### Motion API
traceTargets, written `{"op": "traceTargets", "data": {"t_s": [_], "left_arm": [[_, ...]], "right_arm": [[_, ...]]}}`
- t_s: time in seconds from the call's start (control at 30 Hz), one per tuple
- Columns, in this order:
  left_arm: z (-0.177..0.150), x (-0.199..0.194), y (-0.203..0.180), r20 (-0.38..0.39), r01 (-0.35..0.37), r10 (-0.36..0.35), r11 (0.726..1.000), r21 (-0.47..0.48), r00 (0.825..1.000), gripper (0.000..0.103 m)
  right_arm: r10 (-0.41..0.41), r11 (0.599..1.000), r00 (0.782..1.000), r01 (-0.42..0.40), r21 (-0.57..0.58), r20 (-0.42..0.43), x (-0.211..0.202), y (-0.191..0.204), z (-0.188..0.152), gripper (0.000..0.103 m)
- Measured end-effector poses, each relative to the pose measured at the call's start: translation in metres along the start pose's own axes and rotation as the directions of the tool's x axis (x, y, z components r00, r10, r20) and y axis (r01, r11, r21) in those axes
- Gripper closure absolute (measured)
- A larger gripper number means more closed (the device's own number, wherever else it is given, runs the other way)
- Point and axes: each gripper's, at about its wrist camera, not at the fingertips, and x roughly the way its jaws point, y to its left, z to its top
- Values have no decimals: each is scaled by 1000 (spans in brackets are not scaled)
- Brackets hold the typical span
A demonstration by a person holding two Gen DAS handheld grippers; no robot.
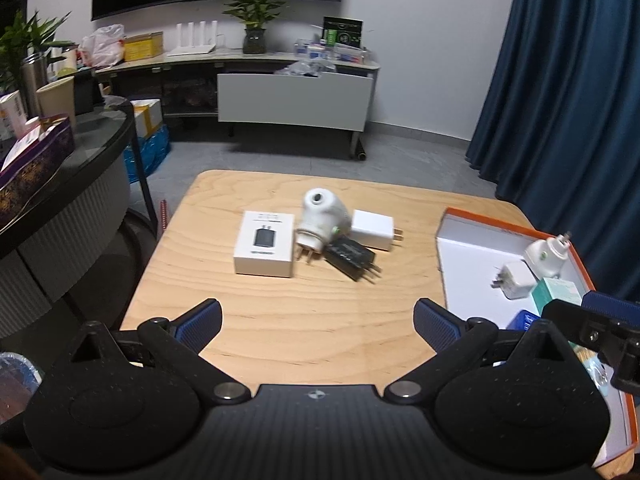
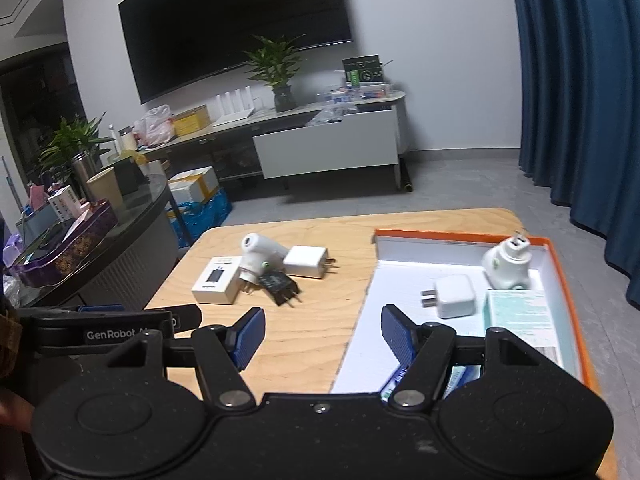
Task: Organize rigid objects
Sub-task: 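Move both grippers back over the table toward the UGREEN box and charger, then grasp the UGREEN charger box with the left gripper while right gripper grasps white charger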
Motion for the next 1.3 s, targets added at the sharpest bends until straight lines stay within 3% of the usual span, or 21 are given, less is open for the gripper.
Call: {"op": "traceTargets", "data": {"t_s": [0.37,0.73,1.0,1.3], "left_arm": [[7,24,30,-9,-57,56,997,-42,998,0],[31,88,55,-45,-96,93,993,-68,995,0],[37,132,52,-89,-104,104,995,-5,991,0],[40,155,57,-73,-138,141,990,44,987,0]], "right_arm": [[17,1000,1000,-18,-14,-17,13,8,0,25],[14,1000,999,-15,-8,-35,36,1,4,25],[11,1000,999,-11,-5,-54,60,-3,9,25],[5,1000,997,-4,3,-77,92,-6,20,25]]}}
